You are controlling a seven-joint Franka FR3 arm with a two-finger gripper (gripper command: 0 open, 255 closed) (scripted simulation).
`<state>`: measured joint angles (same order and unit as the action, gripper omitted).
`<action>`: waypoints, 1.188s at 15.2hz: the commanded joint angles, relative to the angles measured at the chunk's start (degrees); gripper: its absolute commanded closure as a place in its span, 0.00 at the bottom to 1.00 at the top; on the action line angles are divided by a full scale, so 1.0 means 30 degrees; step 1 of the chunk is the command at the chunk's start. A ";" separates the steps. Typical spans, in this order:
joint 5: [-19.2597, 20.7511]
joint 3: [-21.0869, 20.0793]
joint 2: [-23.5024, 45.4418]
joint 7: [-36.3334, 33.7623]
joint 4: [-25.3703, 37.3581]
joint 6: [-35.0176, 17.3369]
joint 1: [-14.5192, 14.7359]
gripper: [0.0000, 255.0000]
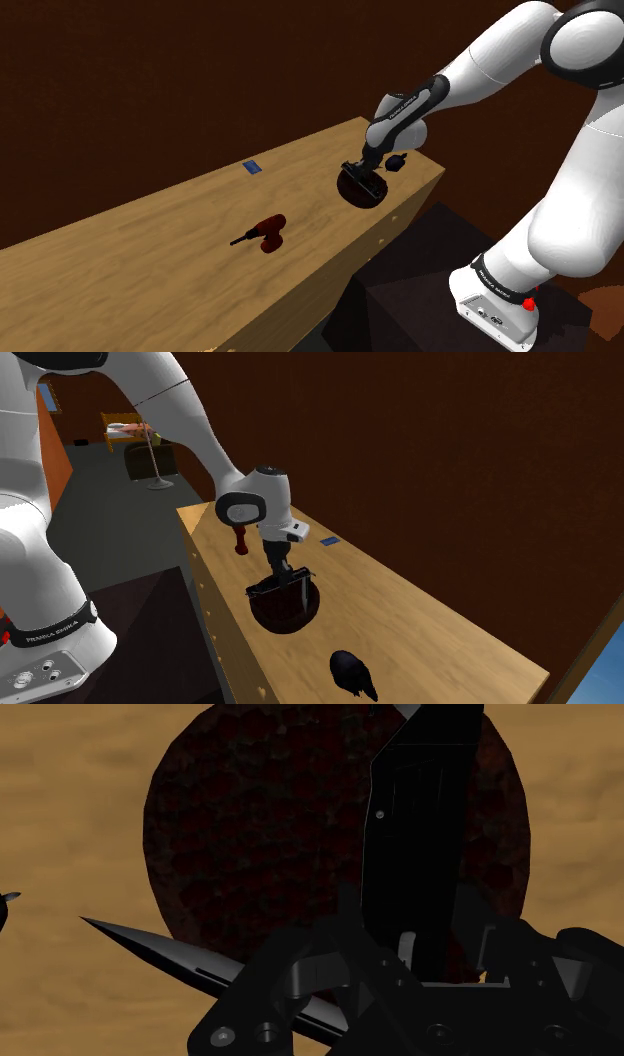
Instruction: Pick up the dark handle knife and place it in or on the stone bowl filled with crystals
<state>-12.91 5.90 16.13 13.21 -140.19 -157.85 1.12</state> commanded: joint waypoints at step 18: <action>0.1259 0.0676 -0.2561 -0.0918 -0.0262 0.2250 0.0324 0.00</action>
